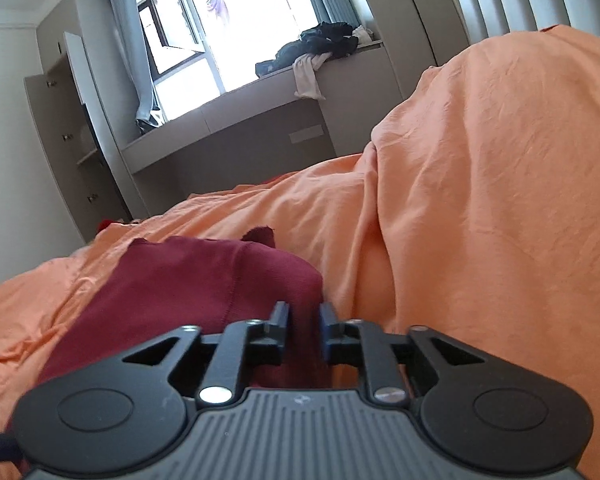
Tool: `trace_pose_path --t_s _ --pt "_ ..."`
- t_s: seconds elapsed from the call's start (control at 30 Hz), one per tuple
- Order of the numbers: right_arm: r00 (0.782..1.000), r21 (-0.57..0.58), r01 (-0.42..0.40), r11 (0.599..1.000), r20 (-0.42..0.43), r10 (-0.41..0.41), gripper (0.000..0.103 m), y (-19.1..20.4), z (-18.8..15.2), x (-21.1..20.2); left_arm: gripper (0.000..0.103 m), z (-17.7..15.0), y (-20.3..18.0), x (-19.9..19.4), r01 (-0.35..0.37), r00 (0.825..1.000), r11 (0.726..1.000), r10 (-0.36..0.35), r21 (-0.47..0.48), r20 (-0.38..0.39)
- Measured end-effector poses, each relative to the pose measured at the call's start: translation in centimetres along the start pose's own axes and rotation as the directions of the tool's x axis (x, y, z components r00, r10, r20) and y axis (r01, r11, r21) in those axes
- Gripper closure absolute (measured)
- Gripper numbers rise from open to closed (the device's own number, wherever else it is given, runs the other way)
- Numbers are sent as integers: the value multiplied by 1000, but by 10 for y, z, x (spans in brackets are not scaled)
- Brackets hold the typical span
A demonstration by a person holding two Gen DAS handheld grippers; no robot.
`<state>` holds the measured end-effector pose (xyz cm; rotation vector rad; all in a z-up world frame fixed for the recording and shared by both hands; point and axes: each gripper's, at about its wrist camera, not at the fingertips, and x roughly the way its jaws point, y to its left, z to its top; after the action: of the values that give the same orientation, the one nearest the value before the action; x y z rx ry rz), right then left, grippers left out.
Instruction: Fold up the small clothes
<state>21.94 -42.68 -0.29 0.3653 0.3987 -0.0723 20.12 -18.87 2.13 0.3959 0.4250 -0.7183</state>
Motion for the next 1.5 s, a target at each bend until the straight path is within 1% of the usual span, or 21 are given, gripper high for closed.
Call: trace_pose_path --t_s 0.07,0.13,0.17,0.23,0.27,0.3,0.33,0.37,0.43,0.53,0.6,0.67,0.8,0.87,1.0,1.1,1.2,1.3,1.4,1.5 --pt "1000 3 2 1000 1 -2 66 -1 -1 -2 64 2 8 -2 25 1000 998 -25 -50 -4" --pt "1000 9 3 1000 1 -3 52 -3 -2 -3 62 1 14 -4 49 999 994 -49 -95 -3" --pt "1000 12 3 1000 0 -3 49 -4 -3 -5 60 2 18 -5 62 998 991 -63 -122 -4" --pt "1000 13 2 1000 -2 -2 36 -5 -4 -8 57 5 24 -6 83 996 982 -85 -169 -6" --pt "1000 8 -1 1000 -3 1 33 -5 -4 -9 51 6 26 -8 91 996 978 -94 -189 -7" --pt "1000 1 -5 1000 -3 5 27 -4 -5 -11 45 7 29 -10 108 994 970 -111 -218 -1" --pt "1000 -4 -9 1000 -4 9 21 -6 -5 -12 32 7 31 -13 121 992 962 -123 -244 9" --pt "1000 -8 -16 1000 -6 16 19 -5 -6 -14 21 7 33 -16 125 992 956 -125 -267 18" --pt "1000 -16 -27 999 -6 27 8 -3 -8 -19 16 10 35 -21 101 995 951 -96 -294 30" --pt "1000 -27 -26 999 -4 26 1 2 -12 -26 13 14 37 -25 37 999 958 -32 -283 24" --pt "1000 -30 -30 999 -7 29 0 5 -14 -30 9 15 39 -26 -14 1000 959 15 -282 1" --pt "999 -29 -32 999 -16 32 0 6 -16 -32 5 15 44 -27 -43 999 956 42 -289 -10" --pt "999 -67 -15 998 -47 12 0 6 -19 -34 4 10 51 -27 -99 995 950 90 -295 -44" --pt "998 -70 -13 997 -62 8 0 3 -21 -35 1 6 54 -27 -132 991 948 124 -289 -48" --pt "995 -34 -49 998 -85 46 0 -4 -22 -39 1 0 64 -24 -177 984 937 168 -302 -56" --pt "995 -43 -59 997 -89 55 0 -3 -24 -44 1 -6 75 -20 -177 984 916 162 -360 -73" --pt "993 -65 -71 995 -100 64 0 1 -27 -47 1 -12 88 -12 -172 985 885 151 -433 -84" --pt "989 -92 -83 992 -129 71 0 6 -31 -48 0 -19 97 -4 -134 991 865 107 -484 -84" --pt "985 -137 -69 988 -168 45 0 11 -38 -45 0 -25 98 2 -117 993 861 84 -495 -88" --pt "978 -138 -67 988 -204 38 0 8 -41 -41 0 -31 96 7 -115 992 864 75 -490 -101"
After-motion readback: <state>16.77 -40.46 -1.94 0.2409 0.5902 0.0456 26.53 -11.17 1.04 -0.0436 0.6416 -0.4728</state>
